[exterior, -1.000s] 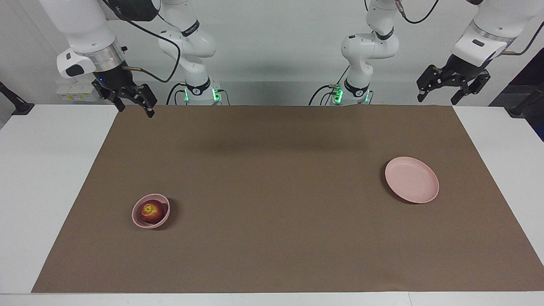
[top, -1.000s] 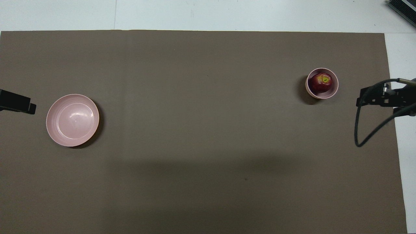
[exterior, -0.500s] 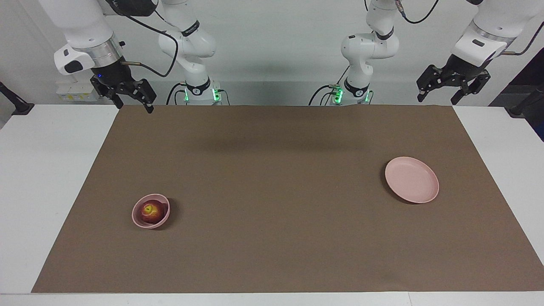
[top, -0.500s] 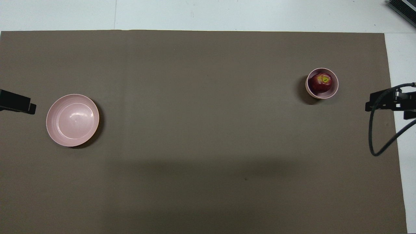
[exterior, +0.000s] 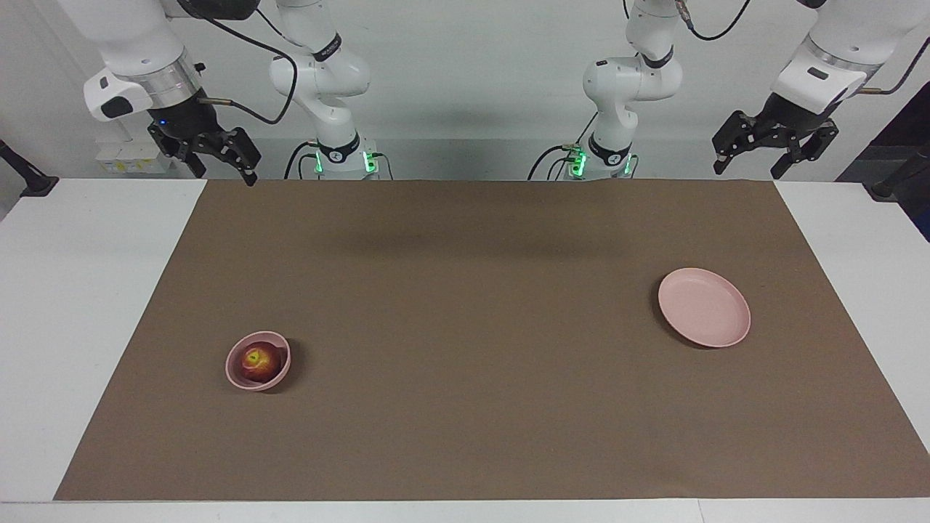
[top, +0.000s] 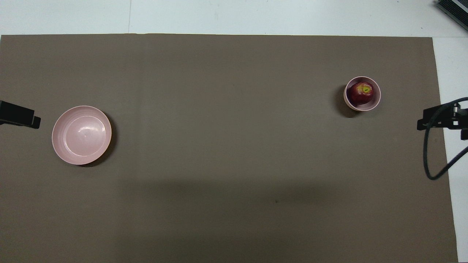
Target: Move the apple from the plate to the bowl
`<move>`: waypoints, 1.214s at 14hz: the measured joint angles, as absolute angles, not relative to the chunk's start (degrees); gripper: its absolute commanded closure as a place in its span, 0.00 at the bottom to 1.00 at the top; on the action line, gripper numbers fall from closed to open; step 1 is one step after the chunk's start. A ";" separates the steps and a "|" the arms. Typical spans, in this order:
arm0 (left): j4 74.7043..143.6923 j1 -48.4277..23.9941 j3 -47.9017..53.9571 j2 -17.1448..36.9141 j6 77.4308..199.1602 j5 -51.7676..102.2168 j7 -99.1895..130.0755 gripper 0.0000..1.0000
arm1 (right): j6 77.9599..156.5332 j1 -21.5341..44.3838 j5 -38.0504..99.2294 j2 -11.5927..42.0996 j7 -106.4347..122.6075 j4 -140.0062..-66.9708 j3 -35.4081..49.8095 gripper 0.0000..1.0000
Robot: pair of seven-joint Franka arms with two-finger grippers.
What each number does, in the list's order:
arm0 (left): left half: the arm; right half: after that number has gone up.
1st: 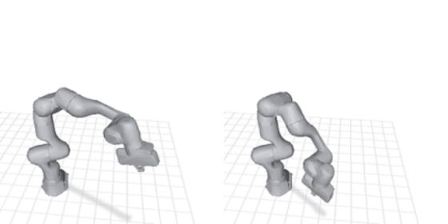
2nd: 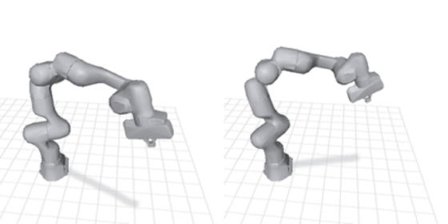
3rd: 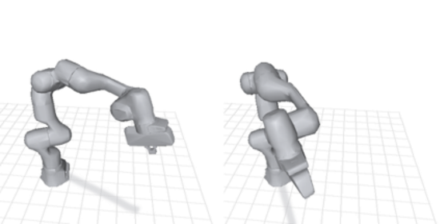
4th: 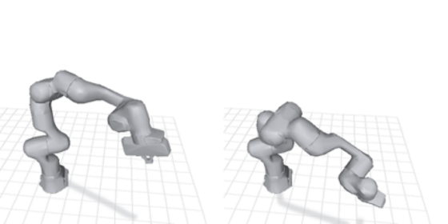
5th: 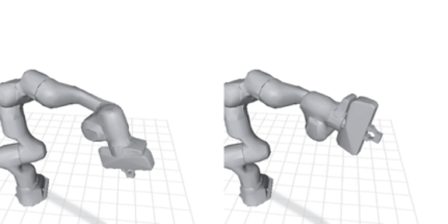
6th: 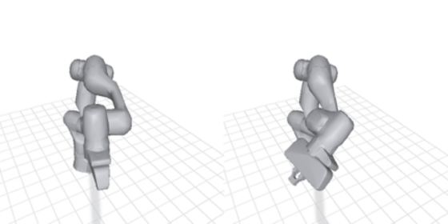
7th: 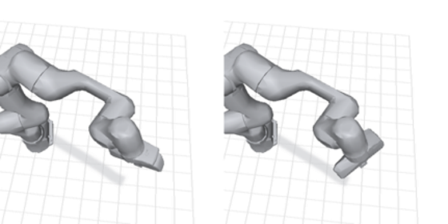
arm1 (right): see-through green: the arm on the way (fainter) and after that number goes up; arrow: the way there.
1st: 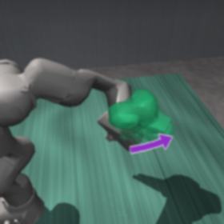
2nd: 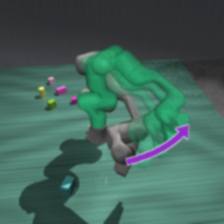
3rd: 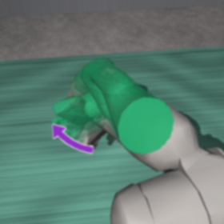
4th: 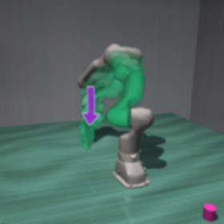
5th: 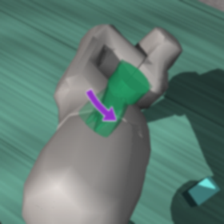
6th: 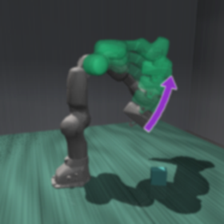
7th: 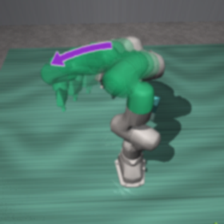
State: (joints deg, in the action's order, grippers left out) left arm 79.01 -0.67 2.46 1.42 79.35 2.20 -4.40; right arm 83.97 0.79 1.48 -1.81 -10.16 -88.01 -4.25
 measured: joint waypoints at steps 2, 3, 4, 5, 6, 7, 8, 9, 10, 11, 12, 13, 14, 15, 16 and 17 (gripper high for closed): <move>79.01 -0.67 2.46 1.42 79.34 2.20 -4.40 0.00 | 83.38 0.97 1.48 -1.82 -8.39 -87.83 -4.26 0.00; 79.01 -0.67 2.46 1.42 79.34 2.20 -4.40 0.00 | 83.39 1.06 1.39 -1.80 -5.76 -87.73 -4.26 0.00; 79.01 -0.67 2.46 1.42 79.34 2.20 -4.40 0.00 | 83.43 1.09 1.20 -1.72 -2.69 -87.29 -4.27 0.00; 79.01 -0.67 2.46 1.42 79.34 2.20 -4.40 0.00 | 83.44 1.08 1.10 -1.54 -0.53 -86.52 -4.28 0.00; 79.01 -0.67 2.46 1.42 79.34 2.20 -4.40 0.00 | 83.44 1.09 1.10 -1.35 0.56 -85.75 -4.28 0.00; 79.01 -0.67 2.46 1.42 79.34 2.20 -4.40 0.00 | 83.43 1.09 1.10 -1.18 1.02 -85.20 -4.28 0.00; 79.01 -0.67 2.46 1.42 79.34 2.20 -4.40 0.00 | 83.42 1.09 1.10 -1.03 1.25 -84.92 -4.28 0.00; 79.01 -0.67 2.46 1.42 79.34 2.20 -4.40 0.00 | 83.42 1.09 1.10 -0.93 1.33 -84.79 -4.28 0.00; 79.01 -0.67 2.46 1.42 79.34 2.20 -4.40 0.00 | 83.38 1.09 1.10 -0.85 1.34 -84.76 -4.28 0.00; 79.01 -0.67 2.46 1.42 79.33 2.20 -4.40 0.00 | 83.37 1.09 1.10 -0.80 1.34 -84.76 -4.28 0.00; 79.01 -0.67 2.46 1.42 79.33 2.20 -4.40 0.00 | 83.37 1.10 1.10 -0.78 1.34 -84.75 -4.28 0.00; 79.01 -0.67 2.46 1.42 79.33 2.20 -4.40 0.00 | 83.37 1.11 1.10 -0.77 1.34 -84.74 -4.28 0.00; 79.01 -0.67 2.46 1.42 79.33 2.20 -4.40 0.00 | 83.37 1.13 1.10 -0.77 1.34 -84.73 -4.28 0.00; 79.01 -0.67 2.46 1.42 79.33 2.20 -4.40 0.00 | 83.37 1.13 1.10 -0.77 1.34 -84.71 -4.28 0.00; 79.01 -0.67 2.46 1.42 79.33 2.20 -4.40 0.00 | 83.37 1.13 1.10 -0.77 1.34 -84.69 -4.28 0.00; 79.01 -0.67 2.46 1.42 79.33 2.20 -4.40 0.00 | 83.38 1.13 1.10 -0.77 1.34 -84.66 -4.28 0.00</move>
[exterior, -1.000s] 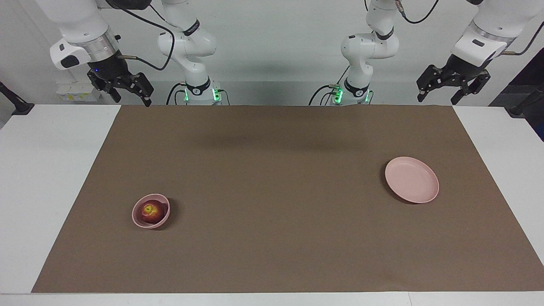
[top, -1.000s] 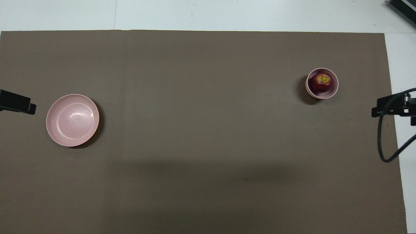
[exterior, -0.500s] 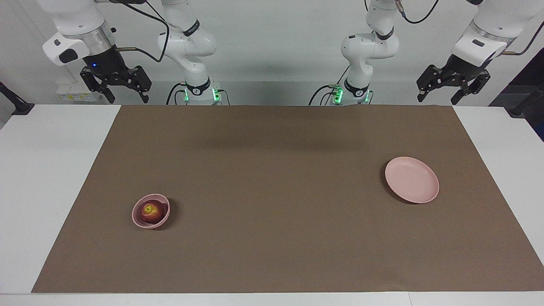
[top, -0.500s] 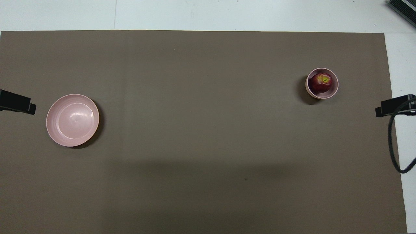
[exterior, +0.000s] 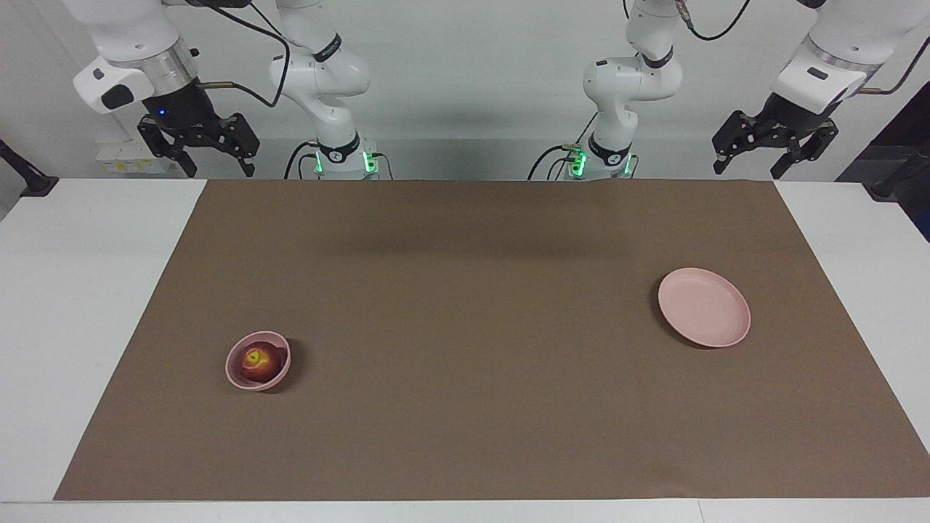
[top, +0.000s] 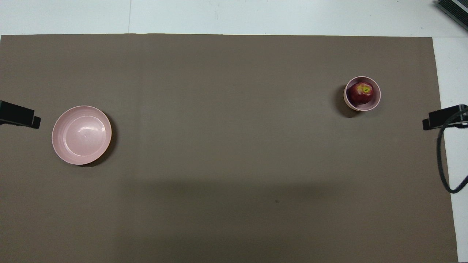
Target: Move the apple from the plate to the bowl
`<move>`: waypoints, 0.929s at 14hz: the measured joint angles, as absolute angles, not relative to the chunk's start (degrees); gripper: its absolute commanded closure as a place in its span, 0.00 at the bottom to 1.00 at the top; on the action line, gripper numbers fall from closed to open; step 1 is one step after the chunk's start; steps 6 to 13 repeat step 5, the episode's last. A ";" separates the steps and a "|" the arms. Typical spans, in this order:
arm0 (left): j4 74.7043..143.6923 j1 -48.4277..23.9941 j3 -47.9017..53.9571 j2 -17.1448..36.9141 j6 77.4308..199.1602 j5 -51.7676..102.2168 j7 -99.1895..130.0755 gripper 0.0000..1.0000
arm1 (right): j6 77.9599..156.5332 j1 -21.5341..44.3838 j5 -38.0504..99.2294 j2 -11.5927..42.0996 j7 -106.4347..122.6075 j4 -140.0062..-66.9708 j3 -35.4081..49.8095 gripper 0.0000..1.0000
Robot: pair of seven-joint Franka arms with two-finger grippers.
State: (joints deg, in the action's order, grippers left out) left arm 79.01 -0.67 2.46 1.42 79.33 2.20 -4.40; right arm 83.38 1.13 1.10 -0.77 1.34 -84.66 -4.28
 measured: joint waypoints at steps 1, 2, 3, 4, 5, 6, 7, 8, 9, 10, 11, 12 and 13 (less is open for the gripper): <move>79.01 -0.67 2.46 1.42 79.33 2.20 -4.40 0.00 | 83.38 1.13 1.10 -0.77 1.34 -84.63 -4.28 0.00; 79.01 -0.67 2.46 1.42 79.33 2.20 -4.40 0.00 | 83.38 1.13 1.10 -0.77 1.34 -84.62 -4.28 0.00; 79.01 -0.67 2.46 1.42 79.33 2.20 -4.40 0.00 | 83.40 1.13 1.10 -0.77 1.34 -84.62 -4.28 0.00; 79.01 -0.67 2.46 1.42 79.33 2.20 -4.40 0.00 | 83.52 1.13 1.10 -0.77 1.34 -84.61 -4.28 0.00; 79.01 -0.67 2.46 1.42 79.33 2.20 -4.40 0.00 | 83.88 1.13 1.10 -0.77 1.34 -84.61 -4.28 0.00; 79.01 -0.67 2.46 1.42 79.33 2.20 -4.40 0.00 | 83.88 1.13 1.10 -0.77 1.34 -84.61 -4.28 0.00; 79.01 -0.67 2.46 1.42 79.33 2.20 -4.40 0.00 | 83.88 1.13 1.10 -0.77 1.34 -84.61 -4.28 0.00; 79.01 -0.67 2.46 1.42 79.33 2.20 -4.40 0.00 | 83.88 1.13 1.10 -0.77 1.34 -84.61 -4.28 0.00; 79.01 -0.67 2.46 1.42 79.33 2.20 -4.40 0.00 | 83.88 1.13 1.10 -0.77 1.34 -84.61 -4.28 0.00; 79.01 -0.67 2.46 1.42 79.33 2.20 -4.40 0.00 | 83.88 1.13 1.10 -0.77 1.34 -84.61 -4.28 0.00; 79.01 -0.67 2.46 1.42 79.33 2.20 -4.40 0.00 | 83.88 1.13 1.10 -0.77 1.34 -84.61 -4.28 0.00; 79.01 -0.67 2.46 1.42 79.33 2.20 -4.40 0.00 | 83.88 1.13 1.10 -0.77 1.34 -84.61 -4.28 0.00; 79.01 -0.67 2.46 1.42 79.33 2.20 -4.40 0.00 | 83.88 1.13 1.10 -0.77 1.34 -84.61 -4.28 0.00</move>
